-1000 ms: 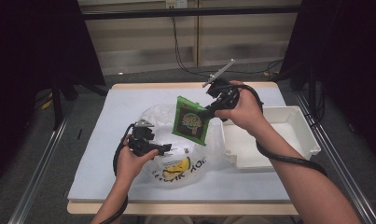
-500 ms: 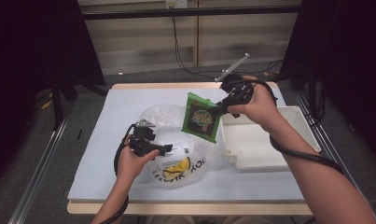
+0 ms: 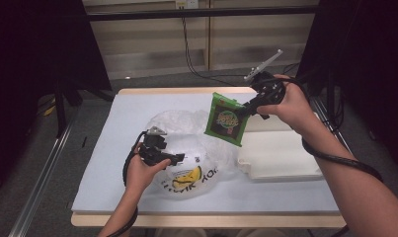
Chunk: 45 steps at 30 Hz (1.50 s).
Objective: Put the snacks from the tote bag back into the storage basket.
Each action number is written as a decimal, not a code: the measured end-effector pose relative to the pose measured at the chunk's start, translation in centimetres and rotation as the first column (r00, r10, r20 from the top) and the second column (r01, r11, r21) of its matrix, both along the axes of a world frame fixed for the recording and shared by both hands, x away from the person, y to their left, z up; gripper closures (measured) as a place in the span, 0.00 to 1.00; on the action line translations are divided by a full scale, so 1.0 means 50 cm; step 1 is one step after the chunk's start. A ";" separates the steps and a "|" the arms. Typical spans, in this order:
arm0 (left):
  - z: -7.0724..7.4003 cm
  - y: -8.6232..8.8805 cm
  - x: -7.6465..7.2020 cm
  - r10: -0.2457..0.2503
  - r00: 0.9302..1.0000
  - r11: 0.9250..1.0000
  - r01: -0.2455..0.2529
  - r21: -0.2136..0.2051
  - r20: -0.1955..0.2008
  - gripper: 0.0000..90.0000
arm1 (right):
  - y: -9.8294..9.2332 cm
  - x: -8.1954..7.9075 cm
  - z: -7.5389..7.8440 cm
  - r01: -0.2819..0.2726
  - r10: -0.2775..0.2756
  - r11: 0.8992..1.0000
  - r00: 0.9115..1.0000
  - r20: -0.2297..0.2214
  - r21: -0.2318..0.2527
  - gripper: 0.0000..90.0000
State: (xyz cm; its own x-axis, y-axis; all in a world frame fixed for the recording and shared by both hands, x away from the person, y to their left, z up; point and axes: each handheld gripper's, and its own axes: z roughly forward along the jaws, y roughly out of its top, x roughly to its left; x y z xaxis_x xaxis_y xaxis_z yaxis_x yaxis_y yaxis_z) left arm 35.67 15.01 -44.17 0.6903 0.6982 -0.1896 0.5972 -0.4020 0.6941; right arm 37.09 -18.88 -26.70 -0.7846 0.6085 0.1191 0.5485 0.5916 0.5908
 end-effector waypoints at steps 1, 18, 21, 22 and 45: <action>0.000 0.000 0.000 0.003 1.000 1.000 -0.003 -0.004 0.002 0.13 | -0.005 0.000 0.002 0.005 -0.005 1.000 1.000 -0.002 0.005 0.85; 0.004 0.001 0.002 0.003 1.000 1.000 -0.003 -0.015 0.005 0.13 | -0.077 0.026 -0.002 0.035 -0.035 0.998 0.999 0.004 -0.043 0.85; 0.002 0.002 0.004 0.003 1.000 1.000 -0.003 -0.008 0.001 0.13 | -0.090 0.031 -0.004 0.041 -0.041 0.998 0.999 0.006 -0.048 0.85; 0.002 0.004 0.005 -0.007 1.000 1.000 0.007 -0.001 0.003 0.13 | -0.093 0.032 -0.004 0.042 -0.042 0.998 0.999 0.004 -0.048 0.85; 0.002 -0.002 0.009 -0.020 1.000 1.000 0.020 0.007 -0.001 0.13 | -0.165 0.051 -0.030 0.075 -0.076 0.995 0.997 -0.009 -0.061 0.85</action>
